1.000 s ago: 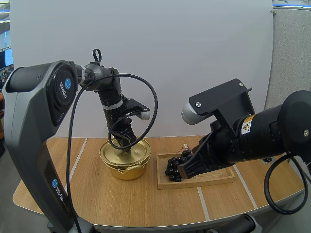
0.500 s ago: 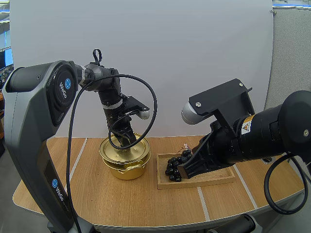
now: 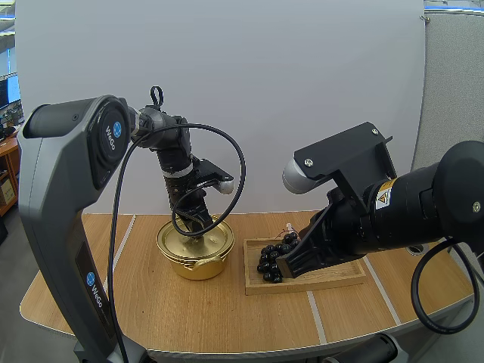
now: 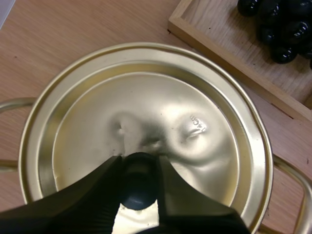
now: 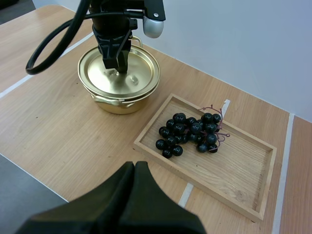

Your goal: Open the pot, put the pineapple inside, and close it

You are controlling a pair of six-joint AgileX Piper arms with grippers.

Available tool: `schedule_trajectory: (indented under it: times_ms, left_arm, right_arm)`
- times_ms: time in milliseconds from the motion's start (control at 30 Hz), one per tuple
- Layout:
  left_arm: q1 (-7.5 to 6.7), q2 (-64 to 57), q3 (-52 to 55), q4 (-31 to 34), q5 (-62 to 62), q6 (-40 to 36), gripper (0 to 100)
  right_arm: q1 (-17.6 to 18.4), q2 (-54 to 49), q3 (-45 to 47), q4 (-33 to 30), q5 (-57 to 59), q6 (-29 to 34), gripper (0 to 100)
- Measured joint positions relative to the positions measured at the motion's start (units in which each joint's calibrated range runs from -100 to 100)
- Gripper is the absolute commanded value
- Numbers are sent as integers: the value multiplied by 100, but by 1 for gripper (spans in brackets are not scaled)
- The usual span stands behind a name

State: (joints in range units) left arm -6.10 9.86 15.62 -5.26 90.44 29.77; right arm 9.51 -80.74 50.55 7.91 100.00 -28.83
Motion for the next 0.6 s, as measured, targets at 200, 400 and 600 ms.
schedule_trajectory:
  times_ms: [200,400,600]
  left_arm:
    - [0,14,0,-37,2,0,0]
    - [0,77,13,-73,2,0,0]
    - [0,77,26,-85,2,0,0]
  right_arm:
    - [0,0,0,0,0,0,0]
    - [0,0,0,0,0,0,0]
    - [0,0,0,0,0,0,0]
